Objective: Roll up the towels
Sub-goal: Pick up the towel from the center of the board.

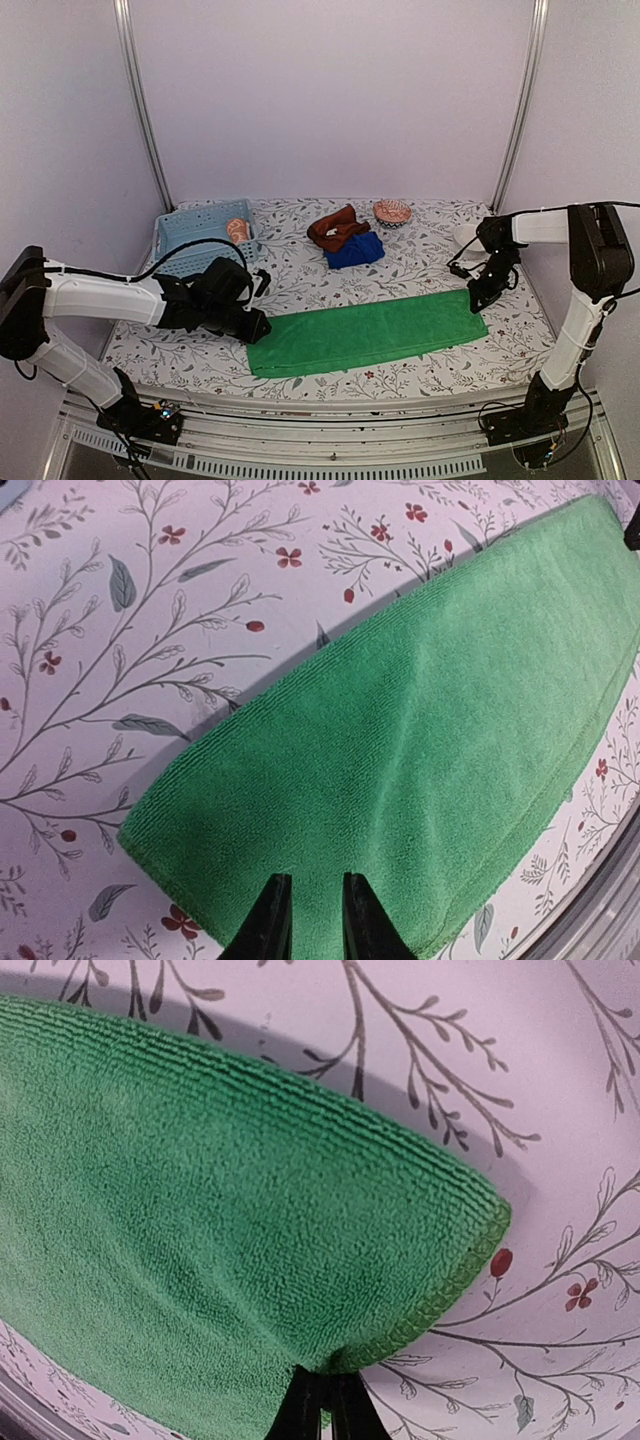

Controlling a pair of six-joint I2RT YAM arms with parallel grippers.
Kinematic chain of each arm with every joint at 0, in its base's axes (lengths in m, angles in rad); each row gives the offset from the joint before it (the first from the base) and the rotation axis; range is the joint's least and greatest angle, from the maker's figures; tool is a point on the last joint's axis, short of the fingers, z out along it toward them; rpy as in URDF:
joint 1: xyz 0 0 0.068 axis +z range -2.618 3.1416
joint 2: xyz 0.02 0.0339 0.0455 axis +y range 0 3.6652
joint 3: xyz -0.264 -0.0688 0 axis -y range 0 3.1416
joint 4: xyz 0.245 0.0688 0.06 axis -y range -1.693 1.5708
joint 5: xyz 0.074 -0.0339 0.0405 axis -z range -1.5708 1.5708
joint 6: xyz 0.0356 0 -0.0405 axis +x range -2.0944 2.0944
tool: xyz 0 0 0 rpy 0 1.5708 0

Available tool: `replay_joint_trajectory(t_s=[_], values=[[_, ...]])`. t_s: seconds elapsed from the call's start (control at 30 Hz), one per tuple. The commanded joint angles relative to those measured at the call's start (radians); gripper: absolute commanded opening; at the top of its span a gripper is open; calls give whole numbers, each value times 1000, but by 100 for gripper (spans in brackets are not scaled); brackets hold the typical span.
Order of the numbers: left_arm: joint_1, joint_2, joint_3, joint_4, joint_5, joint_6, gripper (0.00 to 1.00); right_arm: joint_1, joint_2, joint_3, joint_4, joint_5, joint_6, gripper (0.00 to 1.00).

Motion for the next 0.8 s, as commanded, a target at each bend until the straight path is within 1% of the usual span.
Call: replay_joint_trajectory(t_s=[0.0, 0.23, 0.33, 0.47, 0.57, 0.63, 0.77], values=[[25, -39, 5, -32, -36, -2, 21, -22, 65, -72, 60, 138, 7, 3], [57, -75, -23, -29, -40, 2, 22, -200, -27, -10, 13, 155, -43, 3], [69, -69, -26, -24, -33, 9, 22, -232, -65, 29, -26, 149, -61, 3], [79, -59, -27, -9, -26, 13, 22, -235, -112, 71, -90, 120, -71, 3], [83, -53, -29, -1, -22, 9, 22, -236, -129, 124, -163, 0, -71, 3], [86, -51, -32, 2, -23, 3, 22, -231, -140, 140, -206, -123, -83, 3], [93, -53, -42, 2, -21, -4, 22, -201, -143, 149, -258, -226, -92, 3]])
